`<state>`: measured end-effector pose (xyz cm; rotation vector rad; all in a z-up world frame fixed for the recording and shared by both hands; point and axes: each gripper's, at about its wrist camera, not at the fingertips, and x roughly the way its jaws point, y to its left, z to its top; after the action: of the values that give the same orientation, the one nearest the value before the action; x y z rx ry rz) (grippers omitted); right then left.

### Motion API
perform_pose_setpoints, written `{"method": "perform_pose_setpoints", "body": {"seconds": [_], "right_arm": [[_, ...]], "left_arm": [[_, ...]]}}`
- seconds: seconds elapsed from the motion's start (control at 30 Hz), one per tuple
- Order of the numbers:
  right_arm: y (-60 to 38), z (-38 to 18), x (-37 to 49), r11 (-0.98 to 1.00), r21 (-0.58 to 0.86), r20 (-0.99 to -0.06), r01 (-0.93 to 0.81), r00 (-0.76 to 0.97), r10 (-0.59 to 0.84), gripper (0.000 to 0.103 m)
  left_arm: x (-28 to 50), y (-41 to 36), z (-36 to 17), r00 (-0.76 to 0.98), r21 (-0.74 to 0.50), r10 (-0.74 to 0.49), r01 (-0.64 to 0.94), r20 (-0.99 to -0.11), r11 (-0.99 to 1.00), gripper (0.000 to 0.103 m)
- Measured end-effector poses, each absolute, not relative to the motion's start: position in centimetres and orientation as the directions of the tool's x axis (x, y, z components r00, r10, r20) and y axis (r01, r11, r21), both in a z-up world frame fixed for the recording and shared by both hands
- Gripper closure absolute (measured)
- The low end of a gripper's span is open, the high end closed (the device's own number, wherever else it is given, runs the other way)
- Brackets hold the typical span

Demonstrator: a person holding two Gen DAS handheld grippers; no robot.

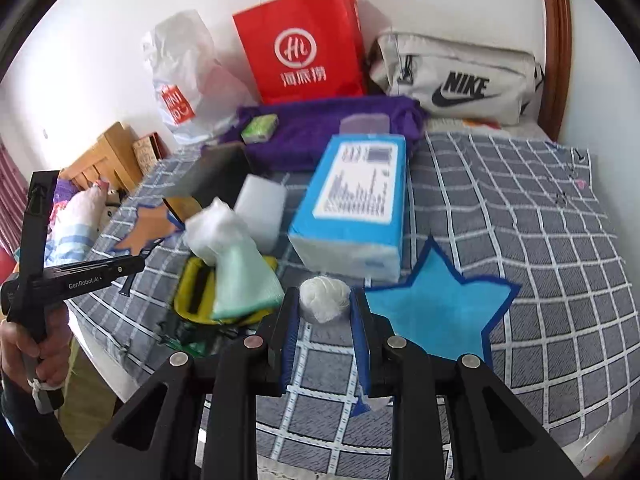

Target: Organize soft objects

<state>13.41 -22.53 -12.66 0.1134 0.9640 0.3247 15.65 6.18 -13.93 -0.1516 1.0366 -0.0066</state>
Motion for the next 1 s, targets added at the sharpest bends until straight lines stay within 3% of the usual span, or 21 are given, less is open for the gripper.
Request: {"method": "perform_pose_setpoints", "body": {"seconds": [0.57,1.0], "right_arm": [[-21.6,-6.1,18.9,0.960,0.176,-0.753,-0.217,0.599,0.274,0.078],[-21.5,-4.6,25.2,0.974,0.146,-0.742,-0.174,0.632,0.224,0.078]], "left_arm": [[20.9,7.0,-5.7,0.616,-0.166,-0.118,-0.020,-0.779,0.986,0.083],[26.4,8.0,-3.6,0.655,-0.176,-0.130,-0.005,-0.744,0.984,0.083]]}}
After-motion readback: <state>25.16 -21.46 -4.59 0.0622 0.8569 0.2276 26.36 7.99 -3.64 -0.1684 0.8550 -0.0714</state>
